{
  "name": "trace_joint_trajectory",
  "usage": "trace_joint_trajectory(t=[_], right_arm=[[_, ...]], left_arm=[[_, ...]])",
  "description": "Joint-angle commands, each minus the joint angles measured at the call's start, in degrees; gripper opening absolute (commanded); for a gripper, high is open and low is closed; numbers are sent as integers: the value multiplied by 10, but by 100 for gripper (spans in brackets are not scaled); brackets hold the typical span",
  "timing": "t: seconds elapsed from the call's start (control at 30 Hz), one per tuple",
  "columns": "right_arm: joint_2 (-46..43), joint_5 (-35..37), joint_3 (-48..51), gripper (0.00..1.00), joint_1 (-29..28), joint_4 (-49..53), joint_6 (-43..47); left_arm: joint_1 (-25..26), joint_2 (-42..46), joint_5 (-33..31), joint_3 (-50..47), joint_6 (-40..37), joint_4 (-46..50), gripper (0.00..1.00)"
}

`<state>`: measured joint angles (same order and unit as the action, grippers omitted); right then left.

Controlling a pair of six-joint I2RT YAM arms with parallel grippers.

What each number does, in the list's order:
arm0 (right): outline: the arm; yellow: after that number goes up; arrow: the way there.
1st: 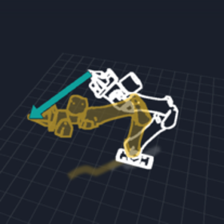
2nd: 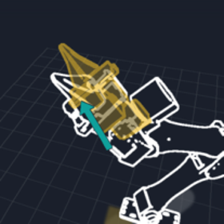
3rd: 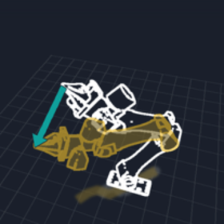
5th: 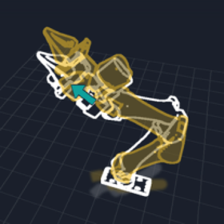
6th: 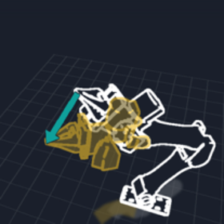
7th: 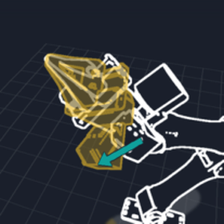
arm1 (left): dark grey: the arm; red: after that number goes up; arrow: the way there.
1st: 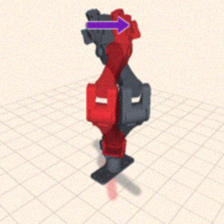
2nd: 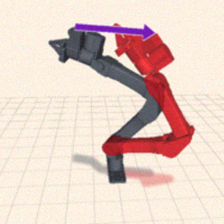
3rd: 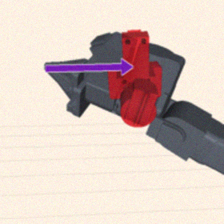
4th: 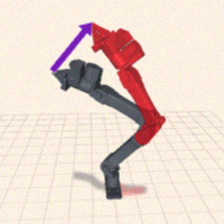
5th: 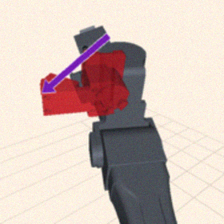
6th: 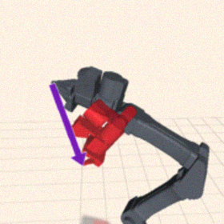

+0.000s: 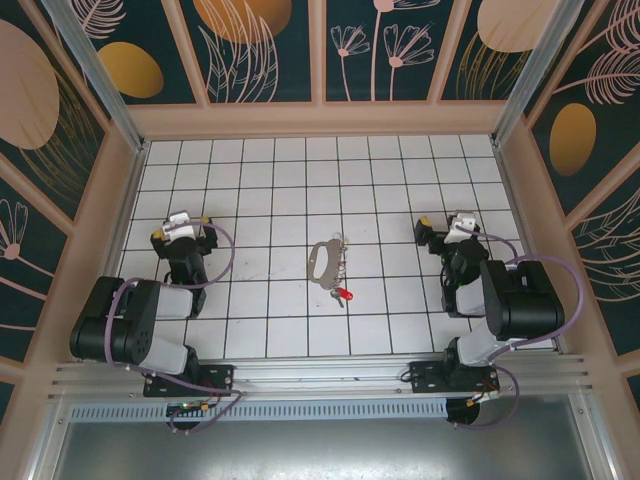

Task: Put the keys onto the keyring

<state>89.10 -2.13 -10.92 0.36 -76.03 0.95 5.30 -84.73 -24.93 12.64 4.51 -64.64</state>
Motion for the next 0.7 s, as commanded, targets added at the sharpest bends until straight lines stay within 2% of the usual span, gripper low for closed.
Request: trace_joint_trajectory(t=[0.0, 0.03, 0.07, 0.67], right_arm=[[3, 27, -12, 99, 6, -2, -13], [3, 27, -12, 99, 6, -2, -14], [3, 27, -13, 99, 6, -2, -14], [3, 21, -13, 99, 9, -1, -14]], left_arm=[[-10, -33, 57, -15, -8, -153, 99], [-10, -36, 58, -16, -8, -151, 99], [-11, -23, 63, -8, -5, -111, 99], [-13, -26, 65, -8, -5, -119, 99]])
